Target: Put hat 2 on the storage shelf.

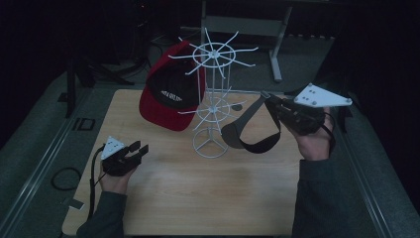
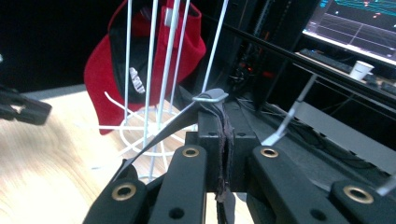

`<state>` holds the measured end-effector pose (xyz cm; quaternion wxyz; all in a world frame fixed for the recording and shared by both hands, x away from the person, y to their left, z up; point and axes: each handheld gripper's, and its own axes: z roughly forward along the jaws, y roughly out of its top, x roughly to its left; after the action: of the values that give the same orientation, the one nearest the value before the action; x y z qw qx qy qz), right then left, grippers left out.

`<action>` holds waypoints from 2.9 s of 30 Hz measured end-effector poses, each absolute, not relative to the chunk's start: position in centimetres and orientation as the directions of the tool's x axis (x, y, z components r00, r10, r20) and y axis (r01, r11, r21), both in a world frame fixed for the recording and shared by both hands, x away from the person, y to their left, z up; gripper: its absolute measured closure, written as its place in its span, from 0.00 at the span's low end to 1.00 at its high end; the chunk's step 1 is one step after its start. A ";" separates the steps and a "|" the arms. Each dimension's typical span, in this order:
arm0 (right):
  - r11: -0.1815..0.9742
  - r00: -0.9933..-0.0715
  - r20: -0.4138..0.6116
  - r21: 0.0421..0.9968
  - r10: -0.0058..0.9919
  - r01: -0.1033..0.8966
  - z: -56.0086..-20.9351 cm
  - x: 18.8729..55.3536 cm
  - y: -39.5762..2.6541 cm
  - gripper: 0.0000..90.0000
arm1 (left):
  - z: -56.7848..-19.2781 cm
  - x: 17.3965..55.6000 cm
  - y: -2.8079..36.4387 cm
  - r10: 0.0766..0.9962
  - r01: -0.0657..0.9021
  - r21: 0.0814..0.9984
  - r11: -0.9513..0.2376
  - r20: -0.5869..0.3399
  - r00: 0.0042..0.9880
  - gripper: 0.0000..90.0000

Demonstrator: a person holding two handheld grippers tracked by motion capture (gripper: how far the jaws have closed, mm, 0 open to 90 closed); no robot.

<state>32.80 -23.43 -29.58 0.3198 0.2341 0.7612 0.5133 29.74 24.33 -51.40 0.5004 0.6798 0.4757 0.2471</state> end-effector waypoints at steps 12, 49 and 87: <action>0.272 -0.686 -0.222 0.962 0.693 -0.037 -28.5 32.6 -23.6 0.97 | -51.5 29.8 24.2 0.893 0.402 0.914 -0.051 -0.139 0.429 0.67; 0.065 -0.753 -0.124 0.992 0.646 -0.108 -24.2 33.8 -21.9 0.97 | -51.5 29.8 24.2 0.893 0.404 0.913 -0.052 -0.139 0.429 0.67; 0.159 -0.718 -0.128 0.987 0.684 -0.025 -25.4 37.0 -19.6 0.97 | -51.6 29.8 24.3 0.889 0.407 0.912 -0.048 -0.147 0.434 0.67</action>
<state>36.97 -19.61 -25.35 0.2932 0.2346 0.7026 0.6044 29.84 24.27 -51.56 0.5008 0.6827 0.4746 0.2407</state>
